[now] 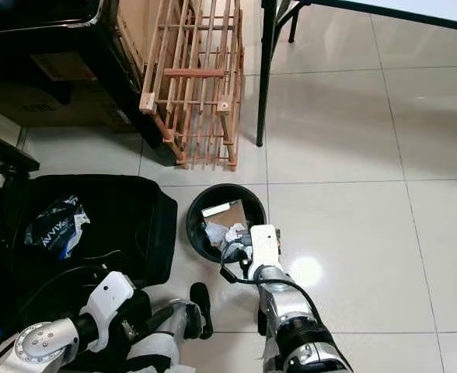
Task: Picking trash to rubbish bin
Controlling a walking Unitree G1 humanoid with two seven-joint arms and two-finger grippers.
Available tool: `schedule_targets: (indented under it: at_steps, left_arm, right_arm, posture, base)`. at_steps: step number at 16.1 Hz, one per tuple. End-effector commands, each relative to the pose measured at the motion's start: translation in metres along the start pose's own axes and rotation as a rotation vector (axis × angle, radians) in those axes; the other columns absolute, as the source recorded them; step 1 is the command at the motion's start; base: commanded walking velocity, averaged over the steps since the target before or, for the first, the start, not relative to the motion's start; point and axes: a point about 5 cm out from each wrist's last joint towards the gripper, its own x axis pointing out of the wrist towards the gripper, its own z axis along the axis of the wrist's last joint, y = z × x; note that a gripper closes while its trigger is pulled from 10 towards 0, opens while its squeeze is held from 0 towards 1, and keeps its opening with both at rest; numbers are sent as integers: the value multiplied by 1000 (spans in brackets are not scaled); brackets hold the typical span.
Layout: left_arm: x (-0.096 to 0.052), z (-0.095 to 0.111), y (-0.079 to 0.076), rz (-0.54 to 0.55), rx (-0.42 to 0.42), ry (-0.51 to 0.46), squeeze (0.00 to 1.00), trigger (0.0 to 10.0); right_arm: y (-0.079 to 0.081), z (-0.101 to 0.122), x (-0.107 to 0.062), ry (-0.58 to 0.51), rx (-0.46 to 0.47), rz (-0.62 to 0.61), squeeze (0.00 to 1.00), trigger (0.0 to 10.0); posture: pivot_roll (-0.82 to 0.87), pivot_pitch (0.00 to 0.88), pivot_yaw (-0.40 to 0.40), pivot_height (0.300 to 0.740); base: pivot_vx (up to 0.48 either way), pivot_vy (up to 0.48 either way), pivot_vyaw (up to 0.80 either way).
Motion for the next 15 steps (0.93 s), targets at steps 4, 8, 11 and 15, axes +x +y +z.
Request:
schedule_targets:
  at_steps: [4, 8, 11, 15]
  left_arm:
    - [-3, -15, -6, -4, -28, 51, 0, 10000]
    - [-2, -15, -6, -2, -25, 50, 0, 10000]
    - [-2, -15, -6, -3, -22, 49, 0, 10000]
    - [-1, -17, -6, -4, -21, 54, 0, 10000]
  right_arm:
    - [-1, -17, -2, 45, 17, -7, 1000, 10000]
    - [-1, -17, -1, 40, 18, -4, 1000, 10000]
    - [-1, -17, -1, 38, 18, -7, 1000, 10000]
    - [-3, -19, -1, 40, 15, -11, 1000, 10000]
  posture:
    - [102, 443, 70, 740]
    - [102, 441, 71, 740]
    - [102, 440, 72, 740]
    - [100, 438, 71, 740]
  base:
    - [0, 0, 0]
    - [0, 0, 0]
    - [0, 0, 0]
    - [0, 0, 0]
